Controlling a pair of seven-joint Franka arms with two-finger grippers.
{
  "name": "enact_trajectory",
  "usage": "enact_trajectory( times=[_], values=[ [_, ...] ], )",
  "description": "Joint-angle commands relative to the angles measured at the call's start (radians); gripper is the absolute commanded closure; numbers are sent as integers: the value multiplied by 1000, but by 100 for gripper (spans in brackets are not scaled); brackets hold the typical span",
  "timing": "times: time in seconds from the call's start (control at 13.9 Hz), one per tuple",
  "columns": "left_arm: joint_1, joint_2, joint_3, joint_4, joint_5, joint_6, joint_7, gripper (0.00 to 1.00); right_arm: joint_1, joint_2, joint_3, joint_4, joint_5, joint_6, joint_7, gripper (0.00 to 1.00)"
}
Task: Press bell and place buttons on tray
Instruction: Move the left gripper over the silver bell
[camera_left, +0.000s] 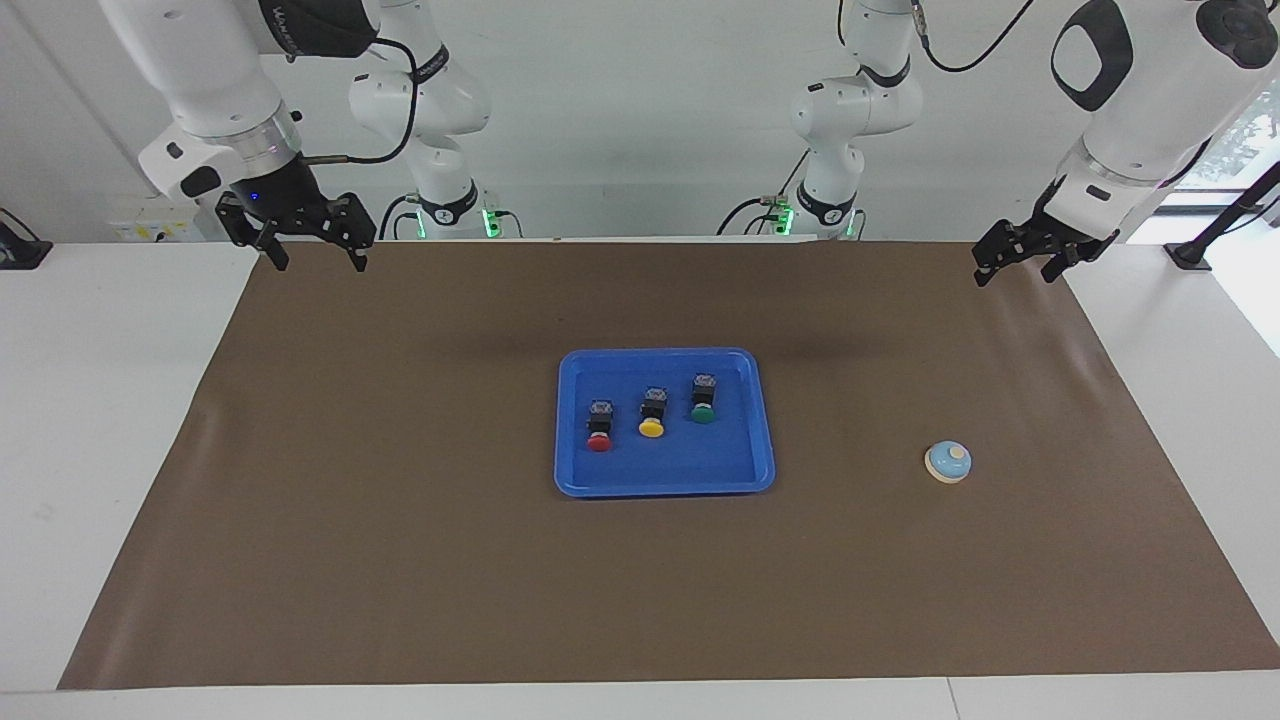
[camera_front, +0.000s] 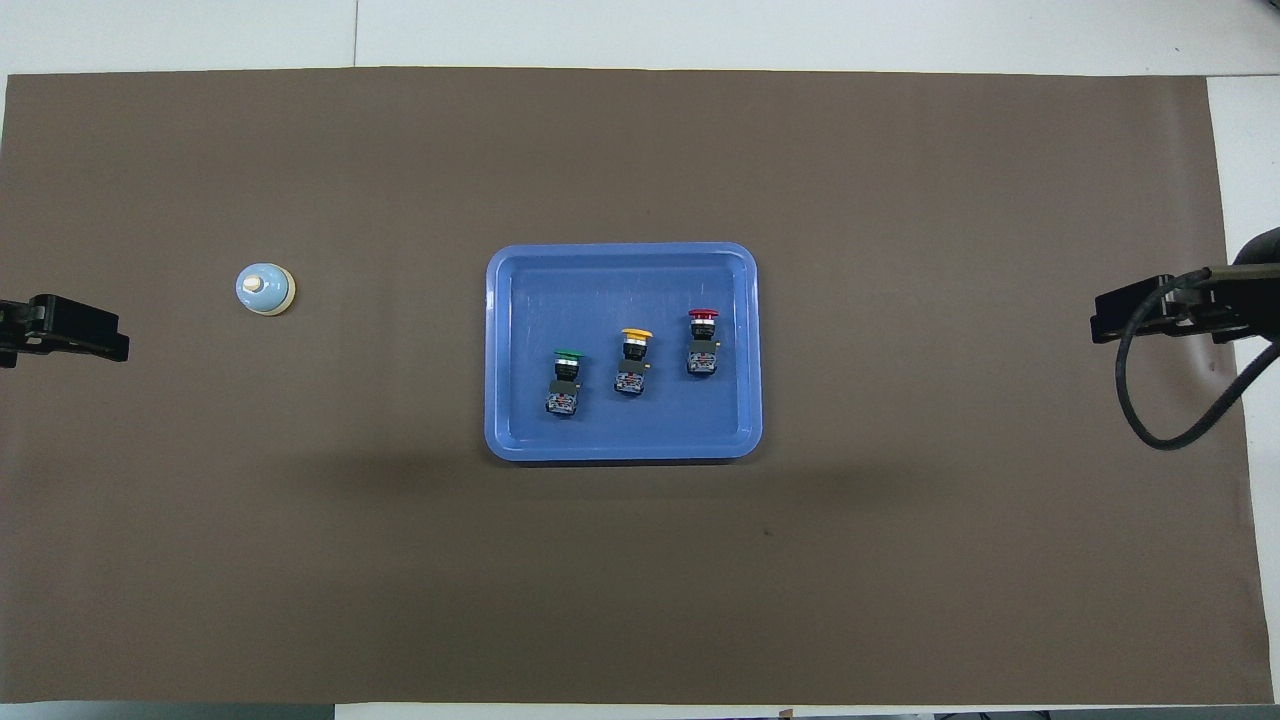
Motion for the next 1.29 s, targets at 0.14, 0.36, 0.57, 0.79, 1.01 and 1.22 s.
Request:
enact_trajectory(
  times=[0.14, 0.36, 0.57, 0.79, 1.01, 1.22],
  values=[
    [1, -13, -7, -72, -1, 152, 3, 59, -25, -3, 18, -15, 17, -4, -35, 0],
    [4, 50, -7, -72, -3, 196, -5, 100, -17, -9, 18, -15, 17, -7, -32, 0],
    [7, 146, -7, -63, -4, 293, -5, 100, -13, -12, 18, -21, 17, -6, -29, 0],
    [12, 244, -7, -64, -4, 418, -5, 100, -23, -13, 18, -19, 17, -11, -29, 0],
    [7, 314, -5, -63, -4, 498, -11, 100, -26, -13, 16, -19, 15, -11, -29, 0],
    [-2, 384, -5, -63, -4, 587, -22, 100, -23, -13, 16, -19, 15, -11, -29, 0]
  ],
)
